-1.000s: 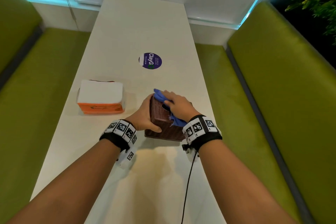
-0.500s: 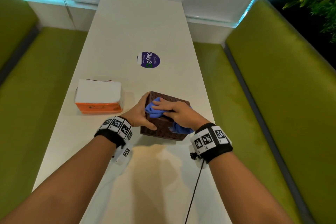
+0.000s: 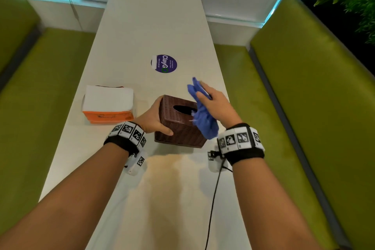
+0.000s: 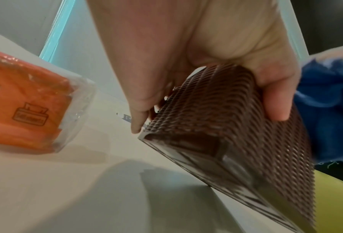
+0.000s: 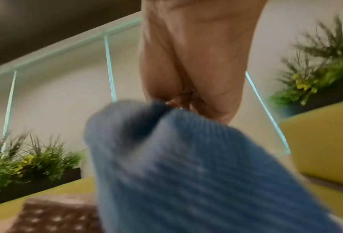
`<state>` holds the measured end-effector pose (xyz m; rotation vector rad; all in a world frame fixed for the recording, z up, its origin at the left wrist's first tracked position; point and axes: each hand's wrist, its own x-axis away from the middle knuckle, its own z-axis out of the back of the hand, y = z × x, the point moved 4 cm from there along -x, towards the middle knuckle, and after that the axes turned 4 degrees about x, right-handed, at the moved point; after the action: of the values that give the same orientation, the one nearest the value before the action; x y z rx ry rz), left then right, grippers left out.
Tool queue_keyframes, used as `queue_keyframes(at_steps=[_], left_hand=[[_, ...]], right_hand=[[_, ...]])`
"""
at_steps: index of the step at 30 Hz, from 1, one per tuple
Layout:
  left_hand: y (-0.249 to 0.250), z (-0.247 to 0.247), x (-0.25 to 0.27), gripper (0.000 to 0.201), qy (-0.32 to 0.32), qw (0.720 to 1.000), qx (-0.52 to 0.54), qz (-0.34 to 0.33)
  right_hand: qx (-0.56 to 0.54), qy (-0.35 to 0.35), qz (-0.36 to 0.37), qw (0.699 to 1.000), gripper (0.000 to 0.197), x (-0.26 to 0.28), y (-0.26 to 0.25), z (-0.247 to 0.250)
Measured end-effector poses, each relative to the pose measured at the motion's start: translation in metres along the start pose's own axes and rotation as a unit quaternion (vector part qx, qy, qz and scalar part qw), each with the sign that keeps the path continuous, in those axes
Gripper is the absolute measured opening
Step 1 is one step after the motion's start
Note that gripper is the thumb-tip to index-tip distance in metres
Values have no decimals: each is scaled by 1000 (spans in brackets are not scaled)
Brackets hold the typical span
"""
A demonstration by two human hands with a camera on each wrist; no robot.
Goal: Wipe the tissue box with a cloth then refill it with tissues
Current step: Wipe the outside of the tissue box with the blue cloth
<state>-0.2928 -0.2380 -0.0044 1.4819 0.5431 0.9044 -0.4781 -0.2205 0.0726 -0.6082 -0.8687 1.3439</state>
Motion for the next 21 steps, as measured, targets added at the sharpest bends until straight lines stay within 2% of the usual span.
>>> queue_keyframes(at_steps=[3,5,10,12,15,19,21], left_hand=[[3,-3,0,107,-2,1000,-7,-18],[4,-2,1,107,-2,1000,-18,-16],[8,-1,-4,125,14,998,-63,-27],[10,-1,-4,122,20,997,-73,-27],[11,-1,1,112,-1,998,-44,-40],[8,0,0,112,-3,999,-28,-24],[7,1,-2,114,-8,999,-40,-26]], right_hand=[[127,-99,-46,986,60,-9,3,-42],[239,-112,-47,963,59,-11,7,-56],[291,-113,60,948,51,-6,-31,-77],[291,-99,85,948,49,-4,-34,-84],[263,-80,26,961,47,-10,-14,-70],[278,-42,-105,954,42,-22,18,-38],[282,-23,-108,953,38,-21,11,-37]])
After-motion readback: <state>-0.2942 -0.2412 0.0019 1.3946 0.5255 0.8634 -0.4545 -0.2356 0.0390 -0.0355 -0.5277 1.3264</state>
